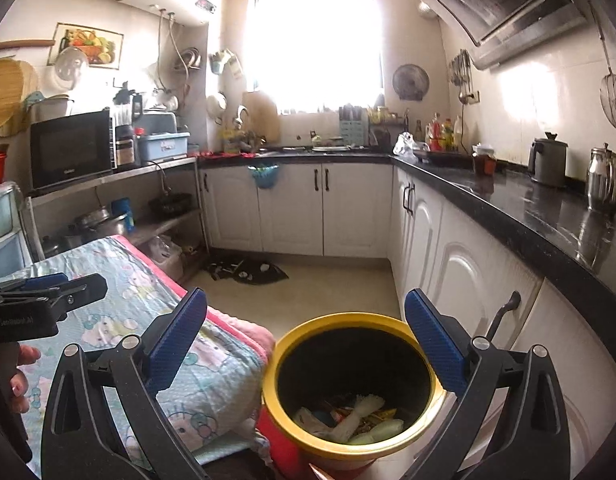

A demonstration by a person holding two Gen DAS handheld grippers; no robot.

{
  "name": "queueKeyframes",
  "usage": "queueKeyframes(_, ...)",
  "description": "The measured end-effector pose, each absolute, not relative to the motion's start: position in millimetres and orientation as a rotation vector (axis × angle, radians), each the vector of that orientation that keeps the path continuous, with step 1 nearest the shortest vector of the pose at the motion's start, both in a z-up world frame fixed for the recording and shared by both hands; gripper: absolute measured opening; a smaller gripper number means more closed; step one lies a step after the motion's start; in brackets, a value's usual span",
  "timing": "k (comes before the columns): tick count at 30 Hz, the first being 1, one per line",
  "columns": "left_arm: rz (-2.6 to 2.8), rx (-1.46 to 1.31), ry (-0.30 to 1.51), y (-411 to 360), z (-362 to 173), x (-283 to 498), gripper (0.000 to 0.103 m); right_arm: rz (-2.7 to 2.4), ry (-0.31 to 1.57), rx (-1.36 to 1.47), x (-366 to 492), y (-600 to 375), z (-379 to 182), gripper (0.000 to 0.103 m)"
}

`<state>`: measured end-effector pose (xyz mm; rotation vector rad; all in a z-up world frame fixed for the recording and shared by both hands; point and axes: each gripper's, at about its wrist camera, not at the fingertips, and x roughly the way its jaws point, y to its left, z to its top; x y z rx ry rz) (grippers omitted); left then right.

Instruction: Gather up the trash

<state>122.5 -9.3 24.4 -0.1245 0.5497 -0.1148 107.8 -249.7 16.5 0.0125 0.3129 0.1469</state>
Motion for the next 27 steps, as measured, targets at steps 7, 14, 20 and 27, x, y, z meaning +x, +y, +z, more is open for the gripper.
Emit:
queueKeyframes(7,-0.06,-0.119,0.499,2,27,93,0.092,0.151,0.265,0.006,79,-238,15,0.097)
queueKeyframes(14,-0.045,-0.065,0.446,-2,25,67,0.092,0.16,0.227,0.018,46,-230,10,0.097)
queueKeyframes(20,-0.034,-0.045,0.406,-9,19,47,0.092,0.155,0.191,0.018,22,-222,-2,0.097)
queueKeyframes(27,-0.04,-0.068,0.4,-9,8,32,0.092,0.144,0.157,0.01,16,-222,-5,0.097)
